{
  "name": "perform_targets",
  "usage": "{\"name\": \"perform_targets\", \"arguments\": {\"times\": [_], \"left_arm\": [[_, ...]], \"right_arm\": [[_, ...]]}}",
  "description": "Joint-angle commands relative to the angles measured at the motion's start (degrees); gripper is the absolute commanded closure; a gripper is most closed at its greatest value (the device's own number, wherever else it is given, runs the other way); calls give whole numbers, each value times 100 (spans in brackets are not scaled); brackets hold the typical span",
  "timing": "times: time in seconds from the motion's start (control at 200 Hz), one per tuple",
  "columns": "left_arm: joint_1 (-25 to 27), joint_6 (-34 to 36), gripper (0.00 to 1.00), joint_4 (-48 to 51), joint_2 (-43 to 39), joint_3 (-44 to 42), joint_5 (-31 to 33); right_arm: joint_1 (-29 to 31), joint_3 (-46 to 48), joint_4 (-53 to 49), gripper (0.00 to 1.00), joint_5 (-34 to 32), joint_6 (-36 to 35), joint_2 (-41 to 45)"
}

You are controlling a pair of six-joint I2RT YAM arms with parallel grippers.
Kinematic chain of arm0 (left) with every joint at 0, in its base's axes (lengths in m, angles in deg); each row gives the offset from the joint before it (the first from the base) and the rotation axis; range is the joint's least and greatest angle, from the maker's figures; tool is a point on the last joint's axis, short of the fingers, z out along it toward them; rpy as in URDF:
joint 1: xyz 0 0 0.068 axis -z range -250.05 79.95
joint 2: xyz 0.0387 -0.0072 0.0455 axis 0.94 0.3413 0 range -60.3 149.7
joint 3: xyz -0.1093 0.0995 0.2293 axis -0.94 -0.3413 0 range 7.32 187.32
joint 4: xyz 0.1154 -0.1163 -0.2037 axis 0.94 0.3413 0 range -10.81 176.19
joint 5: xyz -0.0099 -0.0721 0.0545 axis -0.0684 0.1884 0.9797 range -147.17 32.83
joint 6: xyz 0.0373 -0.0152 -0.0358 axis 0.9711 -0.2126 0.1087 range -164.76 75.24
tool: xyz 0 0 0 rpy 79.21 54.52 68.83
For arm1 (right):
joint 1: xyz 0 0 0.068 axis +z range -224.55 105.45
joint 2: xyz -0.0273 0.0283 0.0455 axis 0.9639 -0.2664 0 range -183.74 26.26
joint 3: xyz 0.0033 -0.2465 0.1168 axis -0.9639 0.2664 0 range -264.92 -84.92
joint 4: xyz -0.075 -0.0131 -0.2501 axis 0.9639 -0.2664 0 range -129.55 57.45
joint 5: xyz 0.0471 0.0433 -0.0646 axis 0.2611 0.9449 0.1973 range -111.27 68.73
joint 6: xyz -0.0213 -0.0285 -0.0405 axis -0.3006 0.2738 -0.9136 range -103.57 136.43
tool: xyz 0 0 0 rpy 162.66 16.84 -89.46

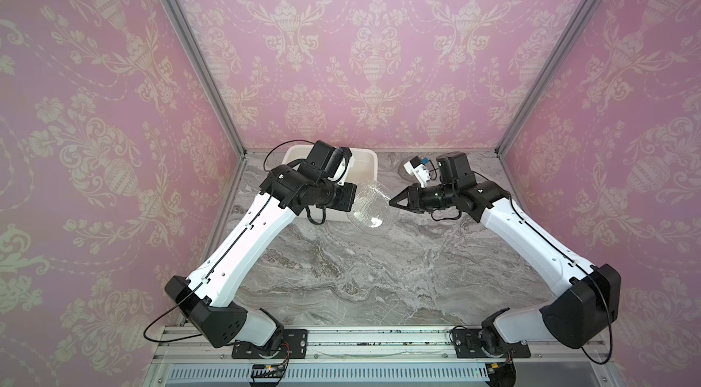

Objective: Place the plates into the plastic bin on the countertop
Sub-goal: 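Lift the clear glass plate upright with the right gripper toward the bin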

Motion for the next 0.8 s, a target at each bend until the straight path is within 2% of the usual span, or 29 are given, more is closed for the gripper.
{"name": "perform_targets", "arguments": {"times": [0.0, 0.095, 0.18, 0.25, 0.46, 0.69, 0.796], "left_arm": [[-14, -901, 94, -553, -404, -341, 130], [-18, -1890, 97, -1424, -775, -949, 160], [-23, -2755, 100, -2250, -1097, -1577, 307], [-18, -3157, 100, -2668, -1253, -1935, 450], [-18, -3038, 100, -2433, -1178, -1808, 538], [-18, -3094, 100, -2413, -1323, -1942, 690], [-18, -3054, 100, -2380, -1433, -1997, 887]], "right_arm": [[33, -14, 491, 60, -201, 556, 242], [39, 410, 1247, 52, -199, 1166, 388], [55, 842, 1939, 52, -275, 1653, 528], [84, 1077, 2098, 54, -431, 1775, 612], [136, 955, 2147, 64, -661, 1779, 607], [207, 847, 2230, 86, -799, 1872, 372], [267, 496, 2000, 94, -993, 1784, 335]]}}
